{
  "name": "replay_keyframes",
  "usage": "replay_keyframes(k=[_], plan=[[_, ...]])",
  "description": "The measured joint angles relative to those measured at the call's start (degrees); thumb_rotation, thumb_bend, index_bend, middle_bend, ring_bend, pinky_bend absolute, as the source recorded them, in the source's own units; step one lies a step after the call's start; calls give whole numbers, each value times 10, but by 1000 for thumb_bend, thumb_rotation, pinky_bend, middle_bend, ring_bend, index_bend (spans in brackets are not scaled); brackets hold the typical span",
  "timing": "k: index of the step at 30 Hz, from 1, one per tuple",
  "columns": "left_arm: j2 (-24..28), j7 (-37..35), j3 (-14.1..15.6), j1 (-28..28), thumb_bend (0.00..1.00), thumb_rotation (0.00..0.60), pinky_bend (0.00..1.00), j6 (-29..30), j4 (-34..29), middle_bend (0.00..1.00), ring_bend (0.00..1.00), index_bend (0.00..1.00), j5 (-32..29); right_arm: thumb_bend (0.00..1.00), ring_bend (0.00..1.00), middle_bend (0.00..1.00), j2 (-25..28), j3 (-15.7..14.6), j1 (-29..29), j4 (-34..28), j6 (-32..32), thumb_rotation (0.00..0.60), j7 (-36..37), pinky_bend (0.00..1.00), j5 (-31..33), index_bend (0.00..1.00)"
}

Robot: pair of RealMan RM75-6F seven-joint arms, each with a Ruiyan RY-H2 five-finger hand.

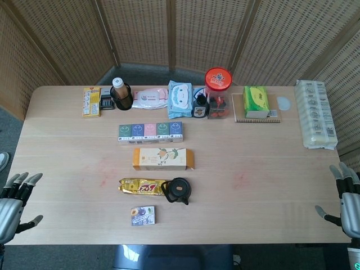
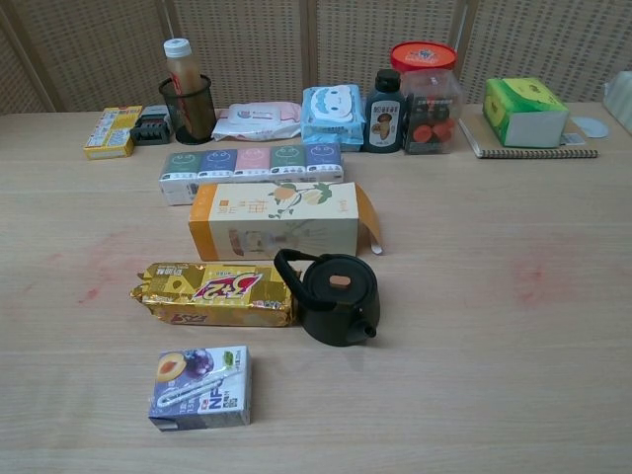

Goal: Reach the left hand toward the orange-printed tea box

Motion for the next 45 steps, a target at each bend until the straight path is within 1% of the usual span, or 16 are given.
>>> replay_keyframes(k=[1,2,3,4,5,6,7,9,12,17,23,29,33,36,42,45], plan=[[0,-2,-2,-1,129,600,33,2,-1,346,224,0,1,31,0,0,0,0,0,0,1,600,0,0,0,0],[0,-3,-5,-2,165,600,133,4,-3,504,387,0,2,31,0,0,0,0,0,0,1,600,-1,0,0,0],[1,-4,-8,-5,208,600,347,7,-4,709,622,0,4,30,0,0,0,0,0,0,1,600,-1,0,0,0],[1,-5,-11,-7,241,600,523,9,-6,831,769,0,6,30,0,0,0,0,0,-1,0,600,-1,0,1,0],[0,-5,-15,-9,296,600,770,11,-9,963,937,8,6,30,0,0,0,0,0,-1,0,600,-2,0,1,0],[0,-3,-22,-12,353,600,937,14,-12,1000,1000,37,7,30,0,0,-1,0,1,-1,-2,600,-4,0,2,0],[-1,-2,-28,-15,390,600,980,15,-17,1000,1000,65,6,30,0,0,-2,0,1,-1,-3,600,-5,0,2,0],[-2,-1,-41,-26,484,600,1000,14,-32,1000,1000,160,6,30,0,0,-3,-2,1,-1,-4,600,-7,0,1,0],[-5,4,-61,-53,573,600,1000,2,-50,1000,1000,219,8,30,0,0,-3,-2,1,-2,-4,600,-8,0,1,0],[-13,24,-83,-95,622,600,1000,-46,-75,1000,1000,236,5,30,0,0,-3,-1,2,-2,-7,600,-7,0,5,0],[-28,56,-107,-156,626,600,1000,-148,-94,1000,1000,237,-43,30,0,0,-4,-1,6,0,-16,600,-8,0,10,0],[-54,122,-131,-215,615,600,1000,-241,-98,1000,1000,195,-146,30,0,0,-4,1,10,1,-25,600,-7,0,20,0],[-72,183,-146,-253,592,600,1000,-288,-97,1000,1000,103,-243,31,0,0,-5,1,12,2,-30,600,-10,0,23,0],[-91,230,-155,-287,581,600,1000,-320,-91,1000,1000,71,-317,30,0,0,-5,0,13,1,-33,600,-11,0,24,0],[-145,318,-158,-356,580,600,1000,-359,-69,1000,1000,69,-438,30,0,0,-6,3,17,4,-40,600,-13,0,34,0],[-170,351,-152,-383,581,600,1000,-366,-58,1000,1000,69,-479,30,0,0,-7,4,19,5,-44,600,-14,0,39,0]])
